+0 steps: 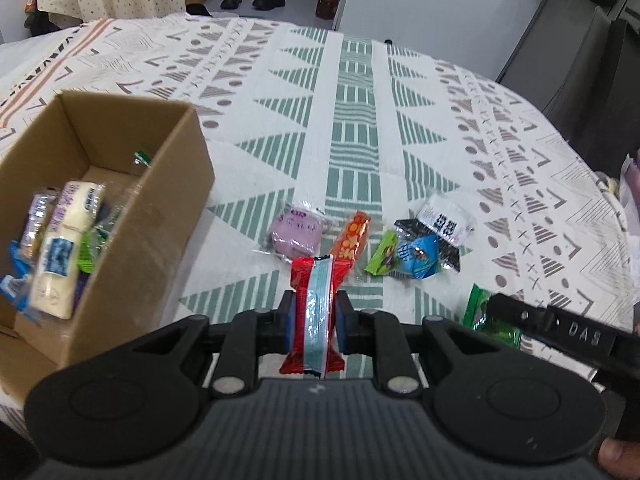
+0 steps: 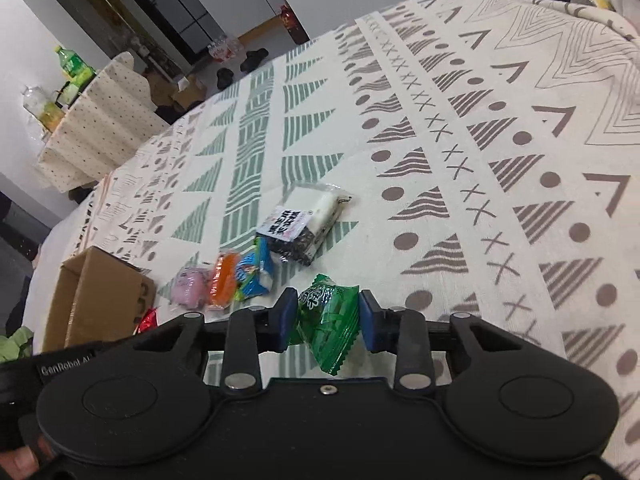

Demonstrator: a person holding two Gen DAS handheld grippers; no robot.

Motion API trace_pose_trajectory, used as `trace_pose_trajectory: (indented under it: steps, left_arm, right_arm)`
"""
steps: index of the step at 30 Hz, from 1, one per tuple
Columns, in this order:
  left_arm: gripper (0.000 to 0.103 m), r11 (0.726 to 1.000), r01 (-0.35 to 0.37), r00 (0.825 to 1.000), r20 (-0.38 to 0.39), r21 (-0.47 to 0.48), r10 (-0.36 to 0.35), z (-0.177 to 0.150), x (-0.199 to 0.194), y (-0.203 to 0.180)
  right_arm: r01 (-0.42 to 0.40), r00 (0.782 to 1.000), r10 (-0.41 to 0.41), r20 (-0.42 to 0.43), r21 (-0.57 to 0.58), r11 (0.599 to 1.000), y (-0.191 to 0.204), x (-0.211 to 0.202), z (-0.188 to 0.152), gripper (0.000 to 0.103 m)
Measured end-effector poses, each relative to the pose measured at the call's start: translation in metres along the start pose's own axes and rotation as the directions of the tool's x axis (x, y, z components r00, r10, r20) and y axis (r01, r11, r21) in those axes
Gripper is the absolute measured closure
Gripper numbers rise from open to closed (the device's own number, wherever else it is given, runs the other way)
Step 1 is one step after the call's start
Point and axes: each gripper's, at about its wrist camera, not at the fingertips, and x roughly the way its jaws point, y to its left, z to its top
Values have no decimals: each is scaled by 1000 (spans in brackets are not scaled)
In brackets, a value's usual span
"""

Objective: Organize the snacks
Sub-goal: 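Grasp the red-and-blue bar with the left gripper while the right grasps the green candy pack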

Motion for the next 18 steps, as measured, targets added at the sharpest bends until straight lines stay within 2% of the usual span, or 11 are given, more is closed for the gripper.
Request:
trace_pose_trajectory:
  steps: [12,18]
  left_arm:
    - [84,999,36,997,71,-22,-34,-2,-58,18]
    - [84,998,52,994,101,-33,-48,-6,-83,32]
  right_arm:
    - [-38,990,39,137,-13,999,24,-66,-16,71]
    - [-61,983,66,174,-33,998,43,-89,-27,71]
